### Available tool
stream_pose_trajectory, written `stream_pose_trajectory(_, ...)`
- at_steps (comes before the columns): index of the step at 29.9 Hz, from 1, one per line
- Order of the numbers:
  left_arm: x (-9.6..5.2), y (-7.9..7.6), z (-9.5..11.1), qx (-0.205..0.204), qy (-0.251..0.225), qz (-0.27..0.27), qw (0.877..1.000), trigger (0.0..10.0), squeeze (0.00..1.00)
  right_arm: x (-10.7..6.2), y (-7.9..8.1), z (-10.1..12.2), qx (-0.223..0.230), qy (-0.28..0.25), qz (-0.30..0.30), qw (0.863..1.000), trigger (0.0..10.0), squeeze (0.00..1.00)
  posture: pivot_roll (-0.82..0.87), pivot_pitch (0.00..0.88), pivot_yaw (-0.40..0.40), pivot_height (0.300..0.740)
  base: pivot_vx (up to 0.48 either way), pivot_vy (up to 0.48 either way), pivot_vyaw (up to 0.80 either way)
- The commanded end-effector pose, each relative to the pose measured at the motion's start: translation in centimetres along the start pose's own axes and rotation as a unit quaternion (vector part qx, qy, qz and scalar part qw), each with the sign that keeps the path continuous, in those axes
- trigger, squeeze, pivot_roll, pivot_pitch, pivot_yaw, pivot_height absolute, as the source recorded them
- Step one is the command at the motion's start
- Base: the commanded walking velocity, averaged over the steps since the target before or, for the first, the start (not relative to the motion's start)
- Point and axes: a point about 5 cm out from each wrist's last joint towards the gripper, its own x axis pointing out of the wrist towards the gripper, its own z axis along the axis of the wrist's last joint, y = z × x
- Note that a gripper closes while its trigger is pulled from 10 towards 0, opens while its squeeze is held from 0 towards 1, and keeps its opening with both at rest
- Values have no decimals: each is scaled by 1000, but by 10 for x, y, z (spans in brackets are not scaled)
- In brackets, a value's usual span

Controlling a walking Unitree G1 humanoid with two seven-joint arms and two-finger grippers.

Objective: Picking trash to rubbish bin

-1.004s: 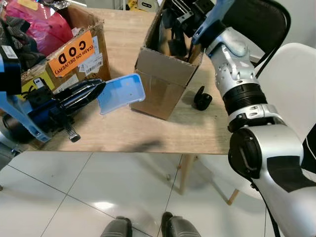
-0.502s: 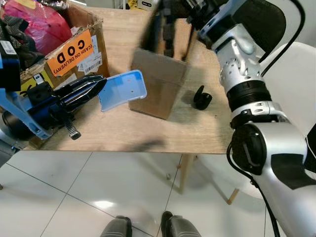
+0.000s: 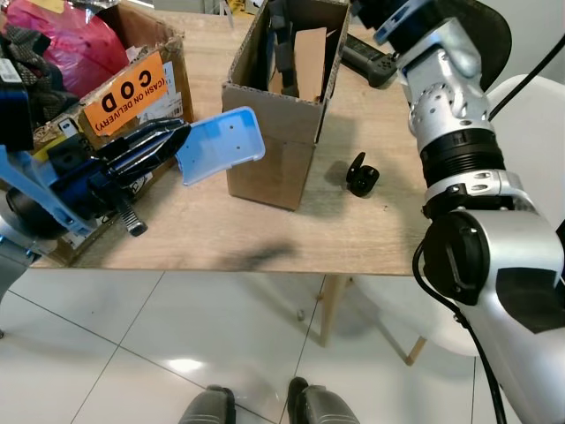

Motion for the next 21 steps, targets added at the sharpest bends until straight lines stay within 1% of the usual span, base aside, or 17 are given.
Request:
stream_pose_trajectory(1,2,-1,-1,2,-11,-2,1000,10000,0,-3,11,8,42,-23,74,996,10000,0,74,200,-46,740,0,0,0)
stream_pose_trajectory(2,2,-1,-1,2,-11,-2,1000,10000,0,-3,11,8,42,-23,74,996,10000,0,74,200,-46,740,0,0,0)
stream_pose_trajectory(3,4,-1,0,6,-20,-2,1000,10000,0,-9,20,5,64,-16,121,990,10000,0,70,196,-48,740,0,0,0)
stream_pose_trajectory(5,8,0,3,10,-38,-2,999,10000,0,-20,34,-8,96,9,177,979,10000,0,64,191,-49,740,0,0,0)
stream_pose_trajectory(6,10,0,3,12,-44,-2,999,10000,0,-24,37,-14,105,19,188,976,10000,0,64,191,-49,740,0,0,0)
stream_pose_trajectory(7,12,-2,4,13,-47,-8,999,10000,0,-34,44,-25,135,40,210,968,10000,0,62,187,-48,740,0,0,0)
stream_pose_trajectory(8,12,-2,4,13,-47,-8,999,10000,0,-34,44,-25,135,40,210,968,10000,0,62,187,-48,740,0,0,0)
stream_pose_trajectory(9,14,-4,4,14,-49,-17,999,10000,0,-47,55,-40,187,65,235,952,10000,0,67,190,-45,740,0,0,0)
stream_pose_trajectory(10,15,-5,5,16,-50,-21,998,10000,0,-53,63,-44,216,72,252,941,10000,0,67,190,-45,740,0,0,0)
stream_pose_trajectory(12,15,-6,7,19,-51,-25,998,10000,0,-60,73,-48,243,76,273,928,10000,0,67,190,-45,740,0,0,0)
stream_pose_trajectory(14,16,-6,10,23,-51,-28,998,10000,0,-61,72,-51,257,74,256,929,10000,0,70,190,-43,740,0,0,0)
stream_pose_trajectory(15,15,-6,11,25,-51,-29,998,10000,0,-62,71,-50,270,70,250,927,10000,0,70,190,-43,740,0,0,0)
stream_pose_trajectory(16,15,-6,11,25,-51,-29,998,10000,0,-62,71,-50,270,70,250,927,10000,0,70,190,-43,740,0,0,0)
stream_pose_trajectory(19,16,-6,12,31,-51,-33,998,10000,0,-64,73,-49,293,66,244,922,10000,0,67,189,-40,740,0,0,0)
stream_pose_trajectory(21,18,-7,12,32,-52,-38,997,10000,0,-63,76,-51,294,77,237,923,10000,0,67,189,-40,740,0,0,0)
